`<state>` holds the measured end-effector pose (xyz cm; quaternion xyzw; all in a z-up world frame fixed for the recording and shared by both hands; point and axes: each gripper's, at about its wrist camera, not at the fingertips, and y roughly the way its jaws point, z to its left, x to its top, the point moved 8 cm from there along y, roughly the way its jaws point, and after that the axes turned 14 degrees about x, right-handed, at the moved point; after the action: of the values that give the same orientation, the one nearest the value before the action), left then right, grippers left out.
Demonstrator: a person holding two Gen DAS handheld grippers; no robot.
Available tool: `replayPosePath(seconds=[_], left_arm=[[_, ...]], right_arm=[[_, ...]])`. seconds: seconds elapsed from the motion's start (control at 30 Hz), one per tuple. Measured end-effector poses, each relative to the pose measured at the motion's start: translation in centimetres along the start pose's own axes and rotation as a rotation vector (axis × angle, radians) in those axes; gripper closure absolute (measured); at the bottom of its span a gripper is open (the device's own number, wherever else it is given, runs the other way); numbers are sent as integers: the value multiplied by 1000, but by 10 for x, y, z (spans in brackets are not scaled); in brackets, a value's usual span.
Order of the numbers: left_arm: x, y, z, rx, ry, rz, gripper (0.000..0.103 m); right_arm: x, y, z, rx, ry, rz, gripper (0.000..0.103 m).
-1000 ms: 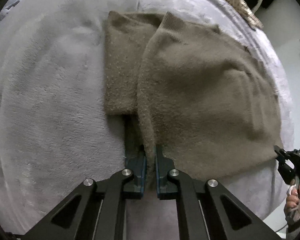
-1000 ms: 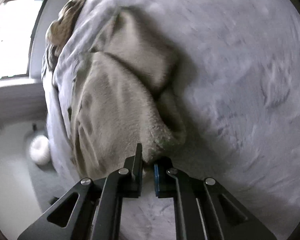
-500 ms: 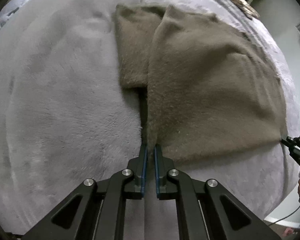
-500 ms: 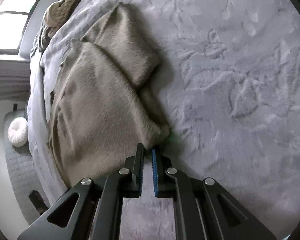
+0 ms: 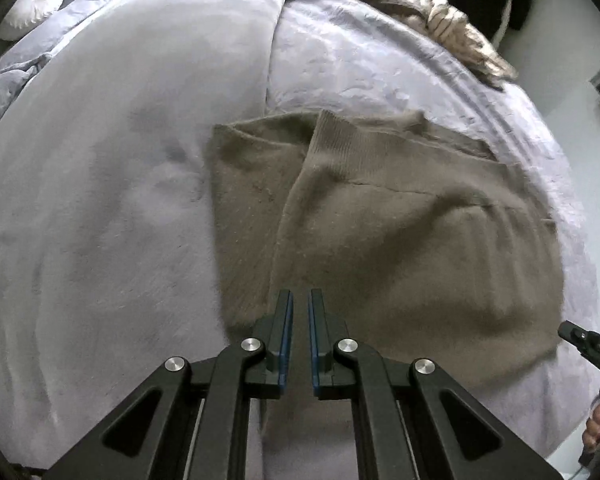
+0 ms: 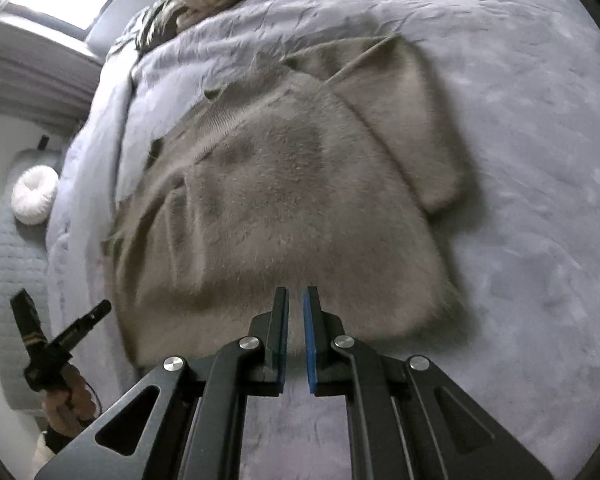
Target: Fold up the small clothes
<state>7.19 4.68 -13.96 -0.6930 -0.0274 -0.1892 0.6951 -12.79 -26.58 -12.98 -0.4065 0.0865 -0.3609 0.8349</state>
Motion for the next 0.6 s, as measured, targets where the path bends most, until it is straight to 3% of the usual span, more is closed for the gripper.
replayPosePath(seconds=[0.13, 0.37, 0.6], left_arm=[[-12, 33, 0, 16, -27, 77, 95], [-14, 28, -3, 28, 14, 69, 95], [-12, 29, -6, 26, 1, 67, 95]], right_arm=[[-6, 25, -18, -85, -17, 69, 95], [-13, 14, -27, 5, 68, 61, 94], [-15, 13, -22, -9, 56, 65, 94]])
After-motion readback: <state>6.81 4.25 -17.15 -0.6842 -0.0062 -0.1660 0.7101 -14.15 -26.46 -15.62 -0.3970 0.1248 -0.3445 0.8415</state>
